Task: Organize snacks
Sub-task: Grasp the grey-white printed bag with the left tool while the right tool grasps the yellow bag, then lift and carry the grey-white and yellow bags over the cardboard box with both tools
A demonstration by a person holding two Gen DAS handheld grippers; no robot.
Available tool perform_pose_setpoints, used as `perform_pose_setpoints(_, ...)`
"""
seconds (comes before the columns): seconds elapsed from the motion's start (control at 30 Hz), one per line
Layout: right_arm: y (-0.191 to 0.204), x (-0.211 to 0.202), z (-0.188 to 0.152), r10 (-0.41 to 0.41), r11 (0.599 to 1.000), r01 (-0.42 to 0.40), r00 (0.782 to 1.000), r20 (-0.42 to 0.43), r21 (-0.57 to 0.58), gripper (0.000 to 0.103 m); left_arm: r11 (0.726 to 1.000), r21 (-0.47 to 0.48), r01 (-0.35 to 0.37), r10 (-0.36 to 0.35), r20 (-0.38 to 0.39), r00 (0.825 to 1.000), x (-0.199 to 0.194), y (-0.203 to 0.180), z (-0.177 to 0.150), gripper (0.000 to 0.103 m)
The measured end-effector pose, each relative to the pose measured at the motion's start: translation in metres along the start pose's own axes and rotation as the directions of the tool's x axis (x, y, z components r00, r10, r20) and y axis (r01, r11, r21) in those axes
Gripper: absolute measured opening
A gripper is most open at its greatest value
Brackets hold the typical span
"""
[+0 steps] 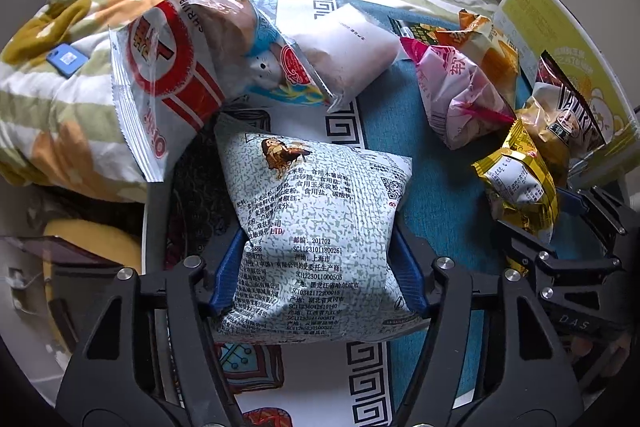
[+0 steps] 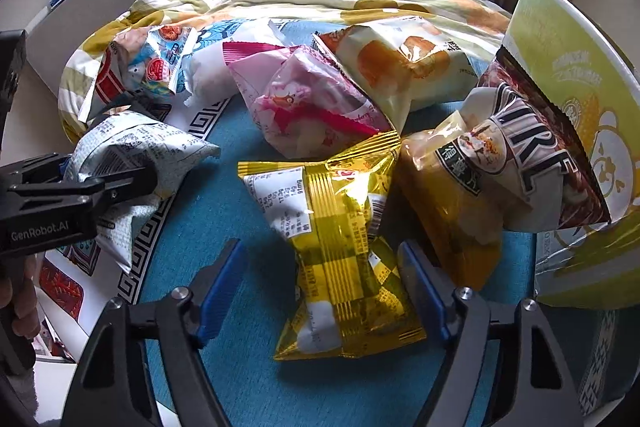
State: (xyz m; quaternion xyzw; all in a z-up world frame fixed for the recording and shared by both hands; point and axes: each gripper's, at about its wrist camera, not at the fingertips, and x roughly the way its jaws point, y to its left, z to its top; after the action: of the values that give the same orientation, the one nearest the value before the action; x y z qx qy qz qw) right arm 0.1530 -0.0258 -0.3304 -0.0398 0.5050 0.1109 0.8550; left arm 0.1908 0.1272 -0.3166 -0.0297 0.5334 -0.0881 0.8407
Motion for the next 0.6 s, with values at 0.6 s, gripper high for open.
perform_pose_setpoints(0.6, 0.0, 0.013, 0.002, 0.019, 1.0, -0.019, 0.999, -0.026, -0.003, 0.052, 1.0, -0.012, 0.023, -0.023, -0.028, 0.999, -0.015, -0.004, -0.022, 0.057)
